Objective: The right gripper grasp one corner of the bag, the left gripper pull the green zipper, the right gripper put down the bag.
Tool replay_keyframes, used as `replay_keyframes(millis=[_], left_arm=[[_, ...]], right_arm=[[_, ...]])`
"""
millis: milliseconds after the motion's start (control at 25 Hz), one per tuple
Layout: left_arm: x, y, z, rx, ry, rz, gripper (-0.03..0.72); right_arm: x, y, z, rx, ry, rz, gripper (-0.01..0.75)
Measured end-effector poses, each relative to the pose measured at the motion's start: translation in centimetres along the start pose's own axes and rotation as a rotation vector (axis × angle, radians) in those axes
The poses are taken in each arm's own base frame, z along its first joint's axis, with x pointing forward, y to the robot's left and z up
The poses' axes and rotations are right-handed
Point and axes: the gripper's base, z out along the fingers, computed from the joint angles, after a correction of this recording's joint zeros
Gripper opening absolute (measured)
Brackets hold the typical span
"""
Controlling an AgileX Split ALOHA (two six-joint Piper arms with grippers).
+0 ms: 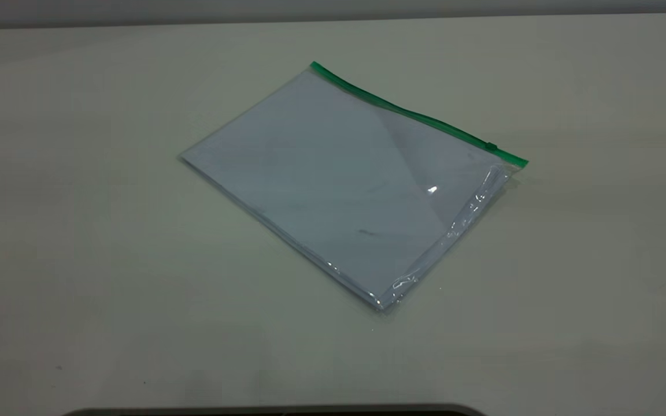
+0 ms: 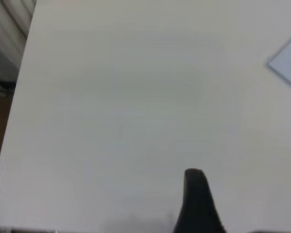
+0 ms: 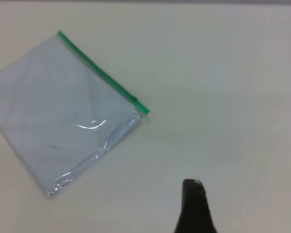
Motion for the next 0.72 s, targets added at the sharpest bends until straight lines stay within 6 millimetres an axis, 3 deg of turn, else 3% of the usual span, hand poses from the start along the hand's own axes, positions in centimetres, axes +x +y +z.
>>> replay_keyframes(millis=[160, 360, 560, 720], left_arm=[[-5.3, -0.4, 3.3, 0.006, 0.023, 0.01, 0.589], [-10.3, -0.9, 8.4, 0.017, 0.019, 0.017, 0.589], [-13.8, -2.0, 14.1, 0.063, 0.046, 0.022, 0.589], [-15.6, -4.2, 18.4, 0.131, 0.089, 0.151, 0.589]], right_arm=[[-1.9, -0.4, 4.2, -0.004, 0.081, 0.041, 0.588], [-2.8, -1.1, 9.5, 0.0, 0.181, 0.065, 0.588], [-2.6, -1.8, 14.8, 0.009, 0.255, 0.05, 0.588], [-1.3, -2.2, 18.7, -0.005, 0.344, 0.064, 0.588]])
